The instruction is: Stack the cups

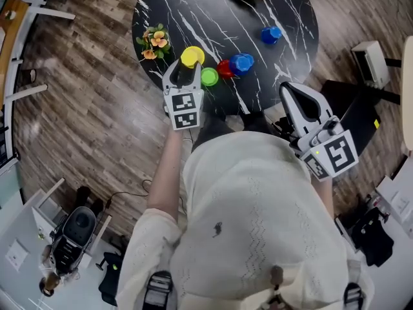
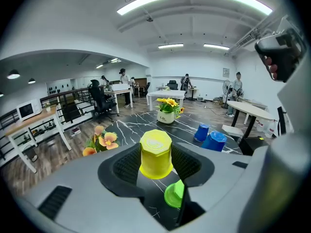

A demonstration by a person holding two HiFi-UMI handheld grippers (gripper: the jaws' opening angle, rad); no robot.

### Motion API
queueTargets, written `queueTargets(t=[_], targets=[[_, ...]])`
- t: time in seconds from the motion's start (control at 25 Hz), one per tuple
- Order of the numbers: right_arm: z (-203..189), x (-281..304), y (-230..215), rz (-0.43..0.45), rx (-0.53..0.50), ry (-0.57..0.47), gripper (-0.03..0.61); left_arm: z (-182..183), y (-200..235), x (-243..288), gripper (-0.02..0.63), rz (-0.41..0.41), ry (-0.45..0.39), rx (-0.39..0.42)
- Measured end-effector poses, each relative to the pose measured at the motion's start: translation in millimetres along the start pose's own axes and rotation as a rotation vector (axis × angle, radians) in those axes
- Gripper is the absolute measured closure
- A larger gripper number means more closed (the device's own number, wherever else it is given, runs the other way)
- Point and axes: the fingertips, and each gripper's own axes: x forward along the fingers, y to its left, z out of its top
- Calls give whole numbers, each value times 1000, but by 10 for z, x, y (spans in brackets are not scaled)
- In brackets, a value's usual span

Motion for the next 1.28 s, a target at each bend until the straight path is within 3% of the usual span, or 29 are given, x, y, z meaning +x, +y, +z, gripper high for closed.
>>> queueTargets(t=[0.32, 1.0, 1.28], targets=[[12, -52, -41, -8, -1, -10, 569, 15, -236, -242, 397, -41, 5, -11], [-90, -153, -208, -60, 7, 5, 569, -273, -873, -140, 397, -163, 75, 146], [-83, -184, -235, -67, 6, 8, 569, -341, -952, -75, 396, -177, 96, 162]])
